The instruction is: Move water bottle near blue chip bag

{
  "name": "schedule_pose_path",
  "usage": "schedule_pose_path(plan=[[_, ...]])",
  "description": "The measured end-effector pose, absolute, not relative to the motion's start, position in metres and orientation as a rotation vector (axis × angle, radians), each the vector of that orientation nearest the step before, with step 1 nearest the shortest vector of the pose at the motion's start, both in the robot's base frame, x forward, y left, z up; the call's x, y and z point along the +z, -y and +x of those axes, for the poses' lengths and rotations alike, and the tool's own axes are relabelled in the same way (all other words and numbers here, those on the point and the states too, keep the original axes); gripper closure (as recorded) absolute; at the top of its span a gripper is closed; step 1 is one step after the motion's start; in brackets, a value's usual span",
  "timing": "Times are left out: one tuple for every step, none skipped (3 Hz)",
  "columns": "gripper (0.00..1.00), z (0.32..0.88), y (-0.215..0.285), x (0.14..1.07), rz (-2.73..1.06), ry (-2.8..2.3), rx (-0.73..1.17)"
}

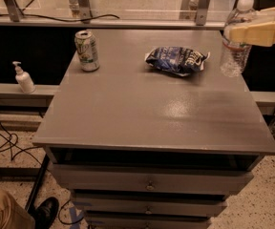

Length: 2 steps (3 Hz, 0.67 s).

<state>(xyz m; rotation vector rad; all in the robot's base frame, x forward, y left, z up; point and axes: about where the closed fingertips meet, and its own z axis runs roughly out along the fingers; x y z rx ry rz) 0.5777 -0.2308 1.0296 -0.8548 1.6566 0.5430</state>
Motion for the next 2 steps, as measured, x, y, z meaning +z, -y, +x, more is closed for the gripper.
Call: schedule_pose_path(plan=[[1.00, 0.588, 0.265, 1.027, -0.792, -1.662, 0.529], [1.00, 0.604, 0.270, 1.011, -0.751, -1.649, 0.572]])
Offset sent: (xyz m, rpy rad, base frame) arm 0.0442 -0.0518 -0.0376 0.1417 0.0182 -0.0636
